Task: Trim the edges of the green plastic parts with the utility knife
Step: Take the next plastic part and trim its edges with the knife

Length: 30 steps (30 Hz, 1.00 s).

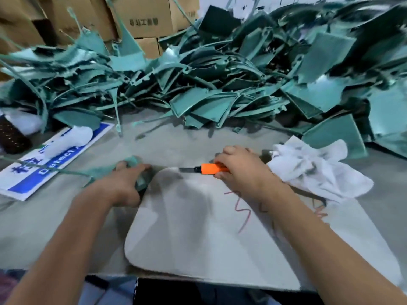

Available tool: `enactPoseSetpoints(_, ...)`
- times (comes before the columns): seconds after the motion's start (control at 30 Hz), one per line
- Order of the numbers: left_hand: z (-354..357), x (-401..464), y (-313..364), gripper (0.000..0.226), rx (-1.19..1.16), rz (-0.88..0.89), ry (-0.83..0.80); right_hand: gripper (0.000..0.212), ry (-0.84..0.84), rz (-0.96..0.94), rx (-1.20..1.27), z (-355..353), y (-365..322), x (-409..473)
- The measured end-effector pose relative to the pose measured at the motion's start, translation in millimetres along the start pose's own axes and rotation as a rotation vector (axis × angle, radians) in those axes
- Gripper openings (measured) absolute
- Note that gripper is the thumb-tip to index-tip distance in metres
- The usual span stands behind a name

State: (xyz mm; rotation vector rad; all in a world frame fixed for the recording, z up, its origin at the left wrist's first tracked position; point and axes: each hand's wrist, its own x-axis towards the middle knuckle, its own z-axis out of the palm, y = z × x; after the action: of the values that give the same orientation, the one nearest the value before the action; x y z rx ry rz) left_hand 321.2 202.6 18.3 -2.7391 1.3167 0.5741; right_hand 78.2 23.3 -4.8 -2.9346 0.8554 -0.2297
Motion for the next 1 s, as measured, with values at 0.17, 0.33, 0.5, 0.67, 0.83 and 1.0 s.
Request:
enactPoseSetpoints(0.17, 13.6, 5.2, -11.4, 0.064, 0.052, 0.108, 0.389, 0.031, 0.357, 0.019, 0.272, 18.9, 9.9, -0.7)
enactPoseSetpoints(0.33, 15.7, 1.1, -16.0, 0.029, 0.06, 0.019, 0.892, 0.028, 0.607, -0.009, 0.592, 20.1, 12.0, -3.5)
enactPoseSetpoints(0.5, 11.1, -26.4, 23.0, 0.032, -0.101, 0.408, 1.334, 0.024, 0.652, 0.136, 0.948, 14.4, 13.9, -5.9)
enactPoseSetpoints(0.67, -1.5, -65.0, 102.9, 0.019, -0.384, 0.733, 1.524, 0.025, 0.362, 0.075, 1.708, 7.5, 20.3, -10.7)
enactPoseSetpoints(0.83, -42.2, -53.7, 119.6, 0.06, -1.486, 0.315, 1.364, 0.059, 0.302, 0.08, 1.945, 7.3, 26.0, -9.8)
enactPoseSetpoints(1.0, -47.2, -13.0, 129.2, 0.014, -2.485, 0.417, 0.522, 0.104, 0.171, -0.092, 2.063, 2.5, 25.9, -12.7)
